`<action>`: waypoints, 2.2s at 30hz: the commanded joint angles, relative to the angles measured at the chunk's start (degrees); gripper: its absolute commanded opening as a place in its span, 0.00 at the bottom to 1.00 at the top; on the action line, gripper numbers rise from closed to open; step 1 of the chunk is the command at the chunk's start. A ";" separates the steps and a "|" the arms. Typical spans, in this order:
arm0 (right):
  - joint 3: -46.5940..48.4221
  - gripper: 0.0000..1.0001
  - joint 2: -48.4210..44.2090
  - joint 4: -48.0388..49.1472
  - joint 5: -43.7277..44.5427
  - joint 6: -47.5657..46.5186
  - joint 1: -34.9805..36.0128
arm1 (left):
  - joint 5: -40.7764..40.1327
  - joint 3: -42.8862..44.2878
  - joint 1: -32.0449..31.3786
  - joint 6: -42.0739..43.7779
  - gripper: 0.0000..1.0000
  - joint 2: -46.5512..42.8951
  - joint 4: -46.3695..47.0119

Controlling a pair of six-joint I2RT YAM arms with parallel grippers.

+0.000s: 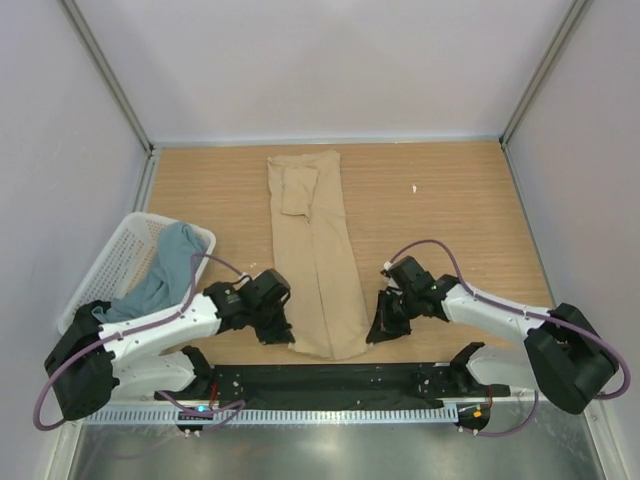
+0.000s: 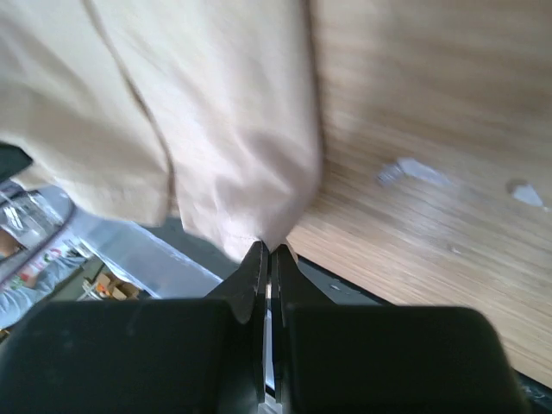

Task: Fold and stack the t-shirts
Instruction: Fold the tshirt

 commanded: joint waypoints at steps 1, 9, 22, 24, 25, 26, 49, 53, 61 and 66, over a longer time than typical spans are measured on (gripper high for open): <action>11.70 0.01 3.32 -3.84 1.86 -2.33 -2.00 | -3.62 10.01 3.90 8.13 0.00 3.43 -4.53; 46.30 0.01 31.84 -14.21 -0.69 -15.60 -12.29 | 1.82 24.71 24.72 19.31 0.00 20.62 -1.02; 81.62 0.01 59.23 -26.00 -5.17 -22.03 -18.70 | 6.23 47.31 34.77 23.27 0.00 42.28 -0.49; 82.14 0.01 60.11 -25.47 -6.21 -21.94 -19.06 | 6.31 48.28 35.56 23.36 0.00 43.69 -0.49; 82.32 0.01 60.29 -24.95 -6.66 -21.77 -19.15 | 6.66 48.98 35.82 23.44 0.00 44.21 -0.41; 82.50 0.01 60.38 -24.77 -6.84 -21.68 -19.15 | 6.76 49.25 36.09 23.53 0.00 44.83 -0.49; 89.79 0.22 68.37 -21.52 -9.91 -19.66 -20.82 | 8.08 52.41 39.96 24.76 0.15 51.43 1.44; 95.58 0.47 69.08 -26.42 -5.45 -21.40 -21.52 | 2.11 55.92 39.87 28.80 0.45 48.72 -1.19; 87.88 0.61 55.48 -25.85 7.31 -24.06 -18.19 | 4.37 52.69 39.08 33.21 0.38 38.78 0.72; 72.95 0.47 49.66 -11.52 3.63 -18.96 -14.84 | 10.35 41.36 36.36 30.83 0.26 36.49 10.30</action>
